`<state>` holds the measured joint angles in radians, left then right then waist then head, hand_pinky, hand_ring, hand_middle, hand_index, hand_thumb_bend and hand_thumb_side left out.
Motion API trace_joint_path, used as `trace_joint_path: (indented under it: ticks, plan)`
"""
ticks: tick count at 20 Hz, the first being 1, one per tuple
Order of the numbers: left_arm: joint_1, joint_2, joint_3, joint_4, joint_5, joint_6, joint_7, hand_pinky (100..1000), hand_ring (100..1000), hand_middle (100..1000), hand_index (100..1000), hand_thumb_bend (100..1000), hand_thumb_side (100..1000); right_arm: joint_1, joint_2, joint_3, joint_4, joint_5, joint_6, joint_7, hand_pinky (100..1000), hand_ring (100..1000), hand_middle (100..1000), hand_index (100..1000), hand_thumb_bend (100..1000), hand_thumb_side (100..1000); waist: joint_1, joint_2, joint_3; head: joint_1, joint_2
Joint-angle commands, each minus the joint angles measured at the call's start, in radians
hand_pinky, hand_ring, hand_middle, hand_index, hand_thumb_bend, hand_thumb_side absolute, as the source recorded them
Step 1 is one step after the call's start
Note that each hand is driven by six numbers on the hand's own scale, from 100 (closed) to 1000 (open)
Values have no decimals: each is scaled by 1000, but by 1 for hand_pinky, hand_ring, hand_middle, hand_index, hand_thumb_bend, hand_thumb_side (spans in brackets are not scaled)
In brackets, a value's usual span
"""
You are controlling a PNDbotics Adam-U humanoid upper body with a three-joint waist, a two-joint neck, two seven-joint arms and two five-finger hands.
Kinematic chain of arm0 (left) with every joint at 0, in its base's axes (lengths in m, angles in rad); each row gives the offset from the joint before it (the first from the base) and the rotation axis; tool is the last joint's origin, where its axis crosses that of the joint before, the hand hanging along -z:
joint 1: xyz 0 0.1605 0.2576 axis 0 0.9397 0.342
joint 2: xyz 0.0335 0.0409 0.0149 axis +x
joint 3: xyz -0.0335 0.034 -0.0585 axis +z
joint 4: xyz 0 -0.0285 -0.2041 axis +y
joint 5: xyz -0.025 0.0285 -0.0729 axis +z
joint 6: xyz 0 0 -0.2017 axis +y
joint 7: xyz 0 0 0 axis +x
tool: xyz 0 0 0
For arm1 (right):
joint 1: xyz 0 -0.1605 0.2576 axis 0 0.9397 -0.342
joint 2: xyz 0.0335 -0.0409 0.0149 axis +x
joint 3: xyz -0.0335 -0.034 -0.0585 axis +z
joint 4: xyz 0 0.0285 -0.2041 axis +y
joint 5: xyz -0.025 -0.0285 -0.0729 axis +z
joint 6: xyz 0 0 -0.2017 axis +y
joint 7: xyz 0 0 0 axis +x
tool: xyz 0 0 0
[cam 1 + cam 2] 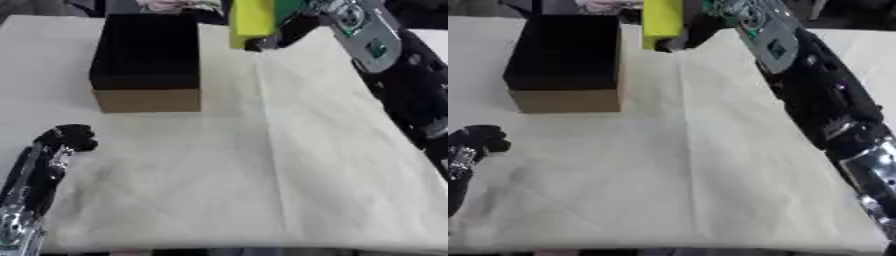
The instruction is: Pick up objects on the table and place them in the box.
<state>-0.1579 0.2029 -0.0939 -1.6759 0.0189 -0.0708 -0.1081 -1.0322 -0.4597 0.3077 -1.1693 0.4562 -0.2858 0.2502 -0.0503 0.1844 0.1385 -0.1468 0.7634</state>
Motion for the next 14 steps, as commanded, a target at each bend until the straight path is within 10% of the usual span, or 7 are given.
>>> trace_joint_path:
  ticks: [1, 14]
  plan:
    - [-18, 15, -10, -12, 8, -1, -13, 700, 616, 590, 688, 453, 689, -55, 17, -22, 25, 6, 5, -3, 642, 661, 258, 476, 486, 109, -1, -13, 16, -21, -20]
    - [-77, 5, -62, -12, 18, 2, -67, 701, 616, 590, 688, 453, 690, -162, 160, -84, 261, 93, 10, -62, 635, 672, 326, 553, 510, 147, -33, 21, 136, -112, -75]
